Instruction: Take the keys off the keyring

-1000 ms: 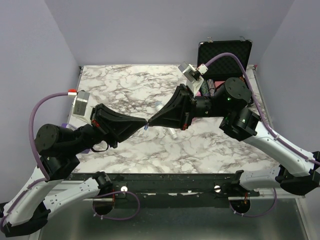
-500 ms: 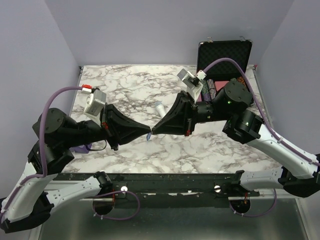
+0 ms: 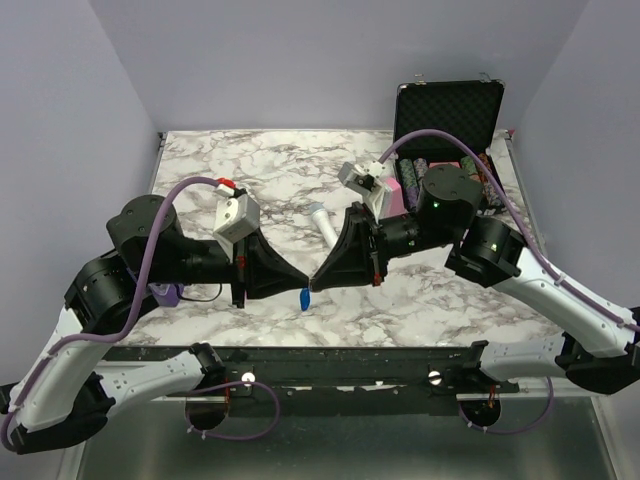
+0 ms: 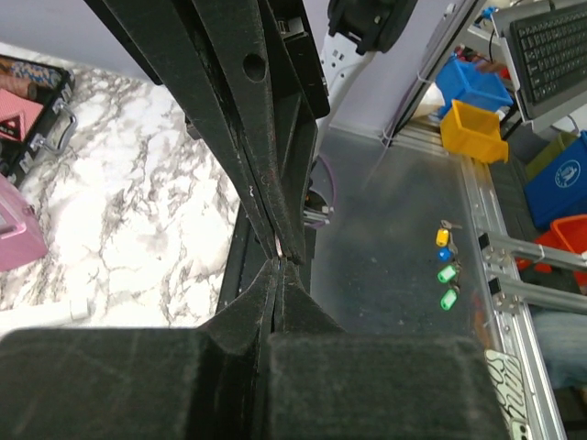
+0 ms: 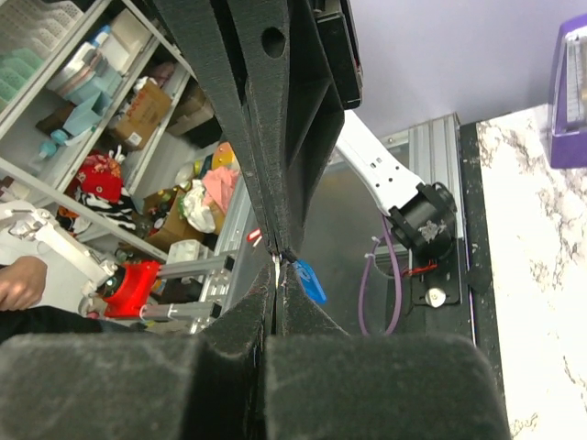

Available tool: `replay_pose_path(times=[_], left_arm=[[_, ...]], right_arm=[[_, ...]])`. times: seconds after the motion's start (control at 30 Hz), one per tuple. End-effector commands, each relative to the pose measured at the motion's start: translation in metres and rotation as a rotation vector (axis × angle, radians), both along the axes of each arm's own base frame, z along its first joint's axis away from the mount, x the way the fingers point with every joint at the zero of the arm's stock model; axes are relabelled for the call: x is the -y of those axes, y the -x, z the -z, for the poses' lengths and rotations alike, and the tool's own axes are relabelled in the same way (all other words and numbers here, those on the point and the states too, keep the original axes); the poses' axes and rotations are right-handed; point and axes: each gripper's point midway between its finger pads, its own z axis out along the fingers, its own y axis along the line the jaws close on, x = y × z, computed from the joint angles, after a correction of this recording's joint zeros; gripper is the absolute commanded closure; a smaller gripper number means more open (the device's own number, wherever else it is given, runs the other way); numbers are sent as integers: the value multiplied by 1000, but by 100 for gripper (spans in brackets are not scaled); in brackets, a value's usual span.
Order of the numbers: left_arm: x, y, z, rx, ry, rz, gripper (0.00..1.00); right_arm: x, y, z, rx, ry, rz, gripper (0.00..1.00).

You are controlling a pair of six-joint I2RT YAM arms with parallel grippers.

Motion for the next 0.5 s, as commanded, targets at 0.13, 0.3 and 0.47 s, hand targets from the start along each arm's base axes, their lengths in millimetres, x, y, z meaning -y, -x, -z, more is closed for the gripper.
replay_pose_path(times=[0.13,0.3,0.47], left_arm=[[0,22,8,-25,-57,144,100],[0,23,11,-31,-96,158,100],[0,20,17,-36,-146,158,100]], right_arm=[[-6,-13,10,14,35,50,99],[-8,-13,13,10,45,47,99],[-9,-15,18,-1,69,49,99]])
